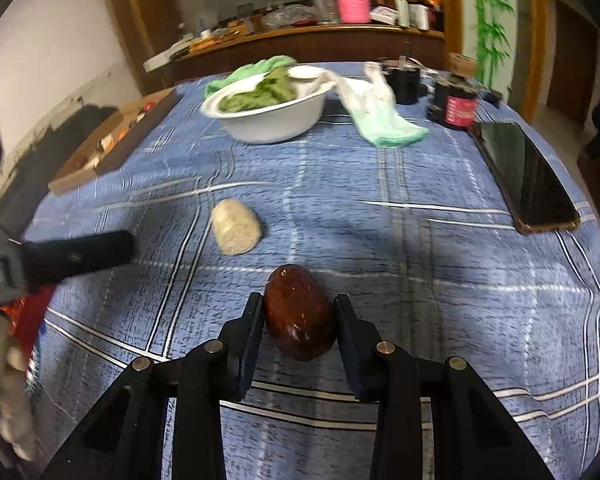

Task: Organize fruits
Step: 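Grasp the beige cube with the left tool while the right tool holds the date, then carry the cube and date over the red tray and open both tools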

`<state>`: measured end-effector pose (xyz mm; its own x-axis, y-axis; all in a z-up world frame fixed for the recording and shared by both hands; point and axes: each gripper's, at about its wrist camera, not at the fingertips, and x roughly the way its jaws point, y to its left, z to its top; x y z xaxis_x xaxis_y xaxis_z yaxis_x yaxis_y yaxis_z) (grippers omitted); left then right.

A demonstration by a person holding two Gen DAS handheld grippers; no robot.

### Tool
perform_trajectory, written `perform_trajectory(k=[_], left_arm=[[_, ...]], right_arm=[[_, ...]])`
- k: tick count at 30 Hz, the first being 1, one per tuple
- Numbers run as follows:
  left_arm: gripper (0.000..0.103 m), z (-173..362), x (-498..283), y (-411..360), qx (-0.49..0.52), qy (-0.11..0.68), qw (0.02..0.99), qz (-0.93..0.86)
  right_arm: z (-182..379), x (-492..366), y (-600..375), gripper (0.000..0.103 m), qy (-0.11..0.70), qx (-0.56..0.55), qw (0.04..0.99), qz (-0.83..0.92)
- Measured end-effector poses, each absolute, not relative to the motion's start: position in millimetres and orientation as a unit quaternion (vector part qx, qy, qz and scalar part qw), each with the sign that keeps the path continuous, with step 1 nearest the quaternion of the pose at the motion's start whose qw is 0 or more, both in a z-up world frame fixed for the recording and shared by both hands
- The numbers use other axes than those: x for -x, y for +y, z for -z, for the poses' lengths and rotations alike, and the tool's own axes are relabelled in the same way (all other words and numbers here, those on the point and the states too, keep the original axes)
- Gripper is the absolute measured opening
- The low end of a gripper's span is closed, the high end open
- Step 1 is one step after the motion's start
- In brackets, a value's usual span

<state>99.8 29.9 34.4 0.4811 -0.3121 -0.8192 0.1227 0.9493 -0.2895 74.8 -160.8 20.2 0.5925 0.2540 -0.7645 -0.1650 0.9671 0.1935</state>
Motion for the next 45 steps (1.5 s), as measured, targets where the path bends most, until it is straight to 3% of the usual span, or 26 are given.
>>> perform_trajectory(k=[14, 16, 17, 18, 35, 45], left_arm=[[0.086, -15.9, -129.1, -51.7, -0.131, 0.438, 0.872, 0.177], [0.062, -11.6, -130.9, -52.2, -0.131, 0.446, 0.867, 0.178], [0.044, -10.3, -131.3, -50.9, -0.119, 0.45, 0.864, 0.191], [0.036, -10.0, -132.1, -48.5, -0.101, 0.454, 0.861, 0.205], [0.035, -43.1, -60.9, 8.5, -0.032, 0.435, 0.883, 0.172], [0.036, -88.6, 24.8, 126.2, 0.092, 0.379, 0.915, 0.104]], right_arm=[[-22.3, -80.6, -195.4, 0.036, 0.441, -0.116, 0.885, -0.099], [-20.9, -81.1, -195.3, 0.036, 0.442, -0.113, 0.884, -0.1], [-19.2, -81.7, -194.7, 0.036, 0.447, -0.111, 0.882, -0.1], [-17.0, -82.7, -194.3, 0.036, 0.451, -0.11, 0.88, -0.1], [-14.4, -86.5, -182.6, 0.034, 0.432, -0.067, 0.894, -0.099], [-24.4, -71.1, -175.8, 0.034, 0.419, -0.101, 0.892, -0.136]])
